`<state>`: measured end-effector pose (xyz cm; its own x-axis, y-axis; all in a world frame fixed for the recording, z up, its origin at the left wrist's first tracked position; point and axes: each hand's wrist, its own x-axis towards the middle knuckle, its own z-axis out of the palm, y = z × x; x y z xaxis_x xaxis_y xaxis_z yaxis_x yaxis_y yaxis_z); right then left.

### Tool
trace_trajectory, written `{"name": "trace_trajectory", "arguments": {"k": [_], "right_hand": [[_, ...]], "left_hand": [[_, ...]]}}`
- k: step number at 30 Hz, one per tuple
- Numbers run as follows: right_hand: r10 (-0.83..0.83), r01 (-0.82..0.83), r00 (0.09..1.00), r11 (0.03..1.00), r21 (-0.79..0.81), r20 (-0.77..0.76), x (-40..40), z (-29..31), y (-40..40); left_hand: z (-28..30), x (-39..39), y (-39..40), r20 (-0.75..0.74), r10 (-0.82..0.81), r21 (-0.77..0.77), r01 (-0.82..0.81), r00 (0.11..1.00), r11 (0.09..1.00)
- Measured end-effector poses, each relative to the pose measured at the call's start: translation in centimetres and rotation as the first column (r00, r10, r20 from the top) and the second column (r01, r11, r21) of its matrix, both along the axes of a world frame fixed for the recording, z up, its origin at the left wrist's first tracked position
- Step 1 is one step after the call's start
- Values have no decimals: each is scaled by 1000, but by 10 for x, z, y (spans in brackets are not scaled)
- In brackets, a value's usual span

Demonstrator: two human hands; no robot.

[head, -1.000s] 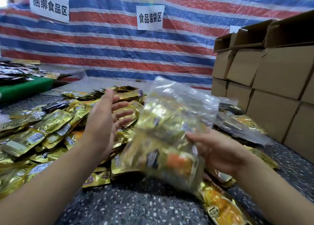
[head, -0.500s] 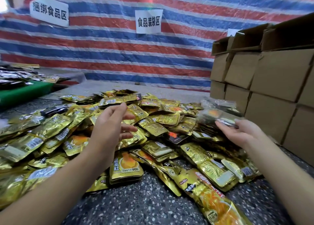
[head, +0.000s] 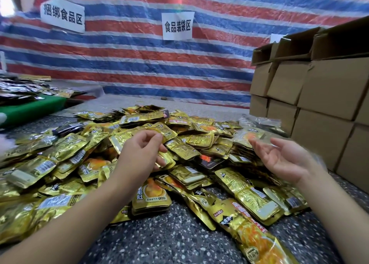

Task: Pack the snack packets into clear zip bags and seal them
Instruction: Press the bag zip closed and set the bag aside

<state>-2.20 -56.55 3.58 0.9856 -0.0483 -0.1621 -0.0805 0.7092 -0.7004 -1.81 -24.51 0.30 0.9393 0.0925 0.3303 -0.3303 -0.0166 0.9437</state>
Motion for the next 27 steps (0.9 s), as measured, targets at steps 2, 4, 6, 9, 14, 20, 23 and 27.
{"name": "trace_trajectory", "arguments": {"k": [2,4,6,9,14,20,23,27], "right_hand": [[-29,29,1000,998,-57,2,2,-2,3],[-60,59,998,991,-117,-7,3,-4,4],[-74,68,997,978,-198,-20,3,-3,5],[-89,76,996,937,-341,-23,3,-3,8],[-121,145,989,749,-647,81,2,-7,31],[112,158,964,483,-861,241,-13,-12,63],[280,86,934,425,-901,221,-22,-15,79],[385,96,894,338,-936,231,-33,-16,93]], "left_hand": [[-2,0,0,37,19,70,-22,999,997],[-4,0,-1,93,35,163,-50,995,985],[-7,0,-3,143,37,225,-69,989,972],[-11,0,-2,211,52,300,-115,976,947],[-5,-4,-2,254,68,335,-154,965,929],[5,5,-4,337,92,511,-264,937,818],[9,6,2,349,86,560,-281,933,779],[19,5,28,376,132,613,-353,917,706]]}}
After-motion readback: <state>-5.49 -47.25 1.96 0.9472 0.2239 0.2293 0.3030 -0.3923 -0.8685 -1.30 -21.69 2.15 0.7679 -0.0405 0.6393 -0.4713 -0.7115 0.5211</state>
